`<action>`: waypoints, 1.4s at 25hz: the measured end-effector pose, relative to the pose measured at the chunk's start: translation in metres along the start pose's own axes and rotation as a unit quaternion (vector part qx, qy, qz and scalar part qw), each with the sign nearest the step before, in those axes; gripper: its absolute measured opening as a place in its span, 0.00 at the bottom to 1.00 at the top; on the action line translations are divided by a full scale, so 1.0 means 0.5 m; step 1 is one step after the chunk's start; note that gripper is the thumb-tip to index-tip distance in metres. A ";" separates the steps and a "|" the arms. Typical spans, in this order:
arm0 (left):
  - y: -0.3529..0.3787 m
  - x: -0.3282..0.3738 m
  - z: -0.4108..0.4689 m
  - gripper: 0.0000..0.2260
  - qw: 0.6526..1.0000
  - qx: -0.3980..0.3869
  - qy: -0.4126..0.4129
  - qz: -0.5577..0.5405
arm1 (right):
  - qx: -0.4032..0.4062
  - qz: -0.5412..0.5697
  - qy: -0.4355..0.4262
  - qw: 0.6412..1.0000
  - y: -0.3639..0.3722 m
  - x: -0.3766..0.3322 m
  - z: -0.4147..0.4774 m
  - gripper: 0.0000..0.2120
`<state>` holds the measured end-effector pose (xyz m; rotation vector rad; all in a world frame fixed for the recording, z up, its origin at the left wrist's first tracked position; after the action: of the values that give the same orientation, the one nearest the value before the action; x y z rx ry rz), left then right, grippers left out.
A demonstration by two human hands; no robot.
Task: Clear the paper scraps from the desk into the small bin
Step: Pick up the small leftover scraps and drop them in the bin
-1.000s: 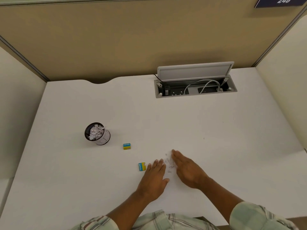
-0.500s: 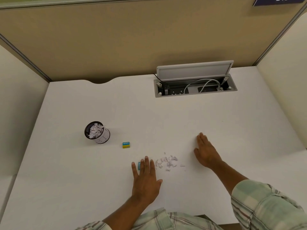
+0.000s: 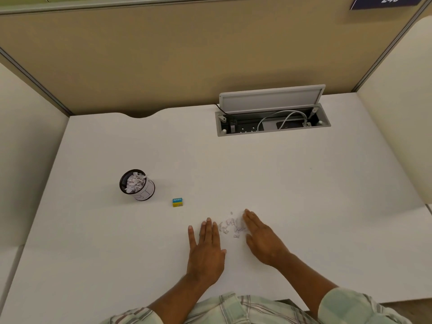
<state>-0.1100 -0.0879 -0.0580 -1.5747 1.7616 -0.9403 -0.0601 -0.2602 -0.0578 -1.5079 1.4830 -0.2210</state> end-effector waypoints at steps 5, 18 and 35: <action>0.022 -0.086 -0.016 0.37 1.000 -0.009 0.001 0.008 | 0.145 0.109 0.215 0.960 -0.061 0.092 -0.048 0.20; 0.029 -0.078 -0.028 0.38 0.993 0.002 0.104 0.060 | 0.046 0.160 0.144 0.975 -0.018 -0.029 0.057 0.16; -0.043 -0.107 0.014 0.22 0.958 0.019 0.010 -0.287 | 0.004 -0.021 0.030 0.999 -0.035 -0.101 0.108 0.15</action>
<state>-0.0854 -0.0369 -0.0460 -2.1051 1.2969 -1.2439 -0.0227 -0.1951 -0.0487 -1.5392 1.4969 -0.2992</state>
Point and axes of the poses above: each hand's wrist, its own z-axis towards the middle knuckle, its own y-axis out of the palm, x = y × z, the point moved 8 cm from there along z, towards the middle knuckle, and after that the axes turned 14 degrees about -x, right-handed, at the moved point
